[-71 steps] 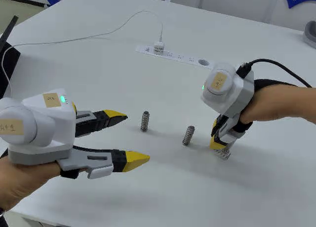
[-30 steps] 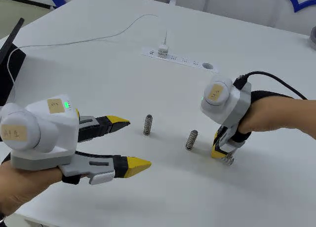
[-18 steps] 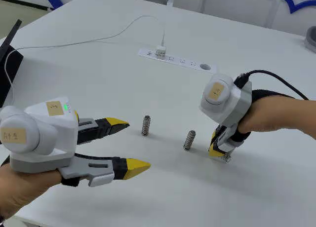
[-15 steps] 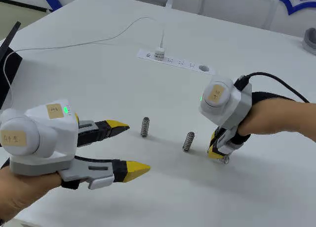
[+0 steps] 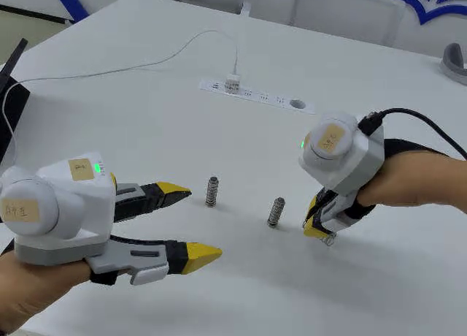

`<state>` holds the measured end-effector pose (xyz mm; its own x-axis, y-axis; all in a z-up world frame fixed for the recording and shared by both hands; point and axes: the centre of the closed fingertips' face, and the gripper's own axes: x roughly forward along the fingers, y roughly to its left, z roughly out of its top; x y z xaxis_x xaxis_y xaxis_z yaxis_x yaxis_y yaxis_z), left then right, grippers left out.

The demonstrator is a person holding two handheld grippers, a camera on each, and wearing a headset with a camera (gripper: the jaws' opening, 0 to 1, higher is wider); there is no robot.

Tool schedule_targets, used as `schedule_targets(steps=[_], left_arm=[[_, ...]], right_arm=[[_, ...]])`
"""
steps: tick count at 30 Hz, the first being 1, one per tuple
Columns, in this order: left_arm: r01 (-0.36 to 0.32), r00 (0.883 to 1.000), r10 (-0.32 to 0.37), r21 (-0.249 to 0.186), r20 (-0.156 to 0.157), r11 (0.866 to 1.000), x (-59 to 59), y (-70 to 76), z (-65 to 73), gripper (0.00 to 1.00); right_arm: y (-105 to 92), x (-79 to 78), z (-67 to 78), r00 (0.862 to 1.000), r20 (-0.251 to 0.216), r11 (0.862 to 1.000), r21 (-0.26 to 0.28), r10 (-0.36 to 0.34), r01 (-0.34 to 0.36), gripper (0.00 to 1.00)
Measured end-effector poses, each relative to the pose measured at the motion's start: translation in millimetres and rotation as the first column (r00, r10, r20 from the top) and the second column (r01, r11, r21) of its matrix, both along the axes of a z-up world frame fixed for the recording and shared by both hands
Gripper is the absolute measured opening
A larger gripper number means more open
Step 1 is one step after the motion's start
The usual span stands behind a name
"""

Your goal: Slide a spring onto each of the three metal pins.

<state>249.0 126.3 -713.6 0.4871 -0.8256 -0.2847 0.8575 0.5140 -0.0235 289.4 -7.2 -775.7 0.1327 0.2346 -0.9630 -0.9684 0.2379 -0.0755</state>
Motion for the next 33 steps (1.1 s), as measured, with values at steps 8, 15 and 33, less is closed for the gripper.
schedule_targets(steps=[8,15,33], left_arm=[[0.014,1.000,-0.014,-0.005,-0.001,1.000,-2.5,-5.7,-0.7,0.58],[0.025,1.000,-0.025,-0.007,-0.002,1.000,-2.5,-9.4,0.2,0.56],[0.003,1.000,-0.003,-0.035,0.006,0.999,5.1,-10.3,11.6,0.50]], right_arm=[[16.5,-6.9,22.7,1.000,0.026,0.995,0.097,-0.011,0.009,0.11],[35.2,-10.3,39.8,0.999,0.043,0.985,0.173,-0.010,0.002,0.11],[99.3,-16.4,90.1,0.997,0.077,0.898,0.439,-0.014,-0.022,0.11]])
